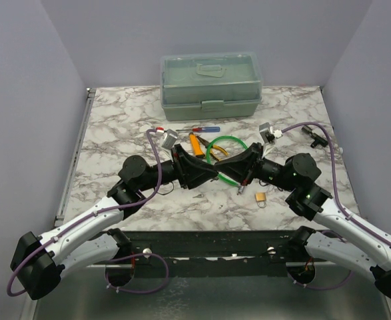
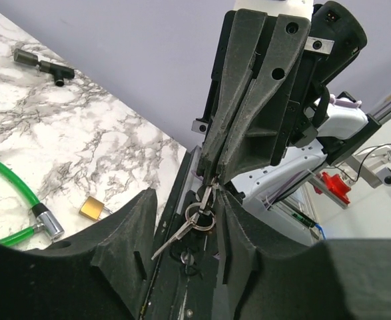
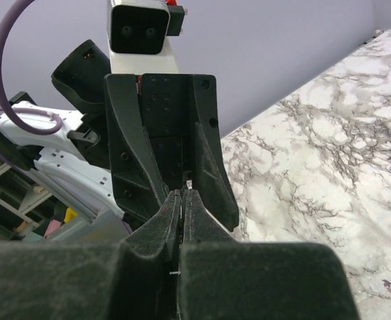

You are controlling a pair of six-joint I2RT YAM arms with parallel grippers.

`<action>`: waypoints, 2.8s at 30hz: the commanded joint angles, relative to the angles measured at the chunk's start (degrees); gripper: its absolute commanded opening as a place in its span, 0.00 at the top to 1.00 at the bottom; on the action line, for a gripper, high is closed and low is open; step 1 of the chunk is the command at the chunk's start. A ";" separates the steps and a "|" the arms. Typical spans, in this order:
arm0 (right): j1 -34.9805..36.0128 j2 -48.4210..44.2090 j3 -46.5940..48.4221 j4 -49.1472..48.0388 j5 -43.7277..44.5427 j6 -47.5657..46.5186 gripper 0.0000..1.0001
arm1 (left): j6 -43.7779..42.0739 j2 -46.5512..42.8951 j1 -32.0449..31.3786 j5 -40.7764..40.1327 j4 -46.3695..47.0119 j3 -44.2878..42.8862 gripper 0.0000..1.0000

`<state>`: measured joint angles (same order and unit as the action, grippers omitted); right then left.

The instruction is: Unlock with the key

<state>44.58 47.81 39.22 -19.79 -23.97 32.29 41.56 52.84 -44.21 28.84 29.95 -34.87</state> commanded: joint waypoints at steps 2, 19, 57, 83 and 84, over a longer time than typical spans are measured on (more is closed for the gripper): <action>0.31 -0.44 -0.14 0.53 3.00 -0.84 0.99 | -0.98 0.99 0.17 -0.25 -1.48 -2.08 0.60; 0.33 0.87 -0.25 0.24 3.50 -0.65 0.99 | -1.04 0.52 0.16 0.20 -2.07 -2.35 0.59; 0.31 -1.67 1.27 13.31 23.23 3.07 0.19 | -6.10 -1.89 0.23 -8.34 -20.76 -4.33 1.00; -5.00 24.78 12.98 60.52 45.35 36.42 0.00 | -18.78 2.18 1.66 -15.33 -49.75 -11.69 1.00; -6.54 26.61 13.05 60.10 44.01 36.32 0.01 | -18.41 2.07 1.61 -15.51 -50.19 -11.64 1.00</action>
<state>41.93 69.54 52.60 40.25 21.50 65.19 22.46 54.57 -42.83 14.06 -16.73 -45.36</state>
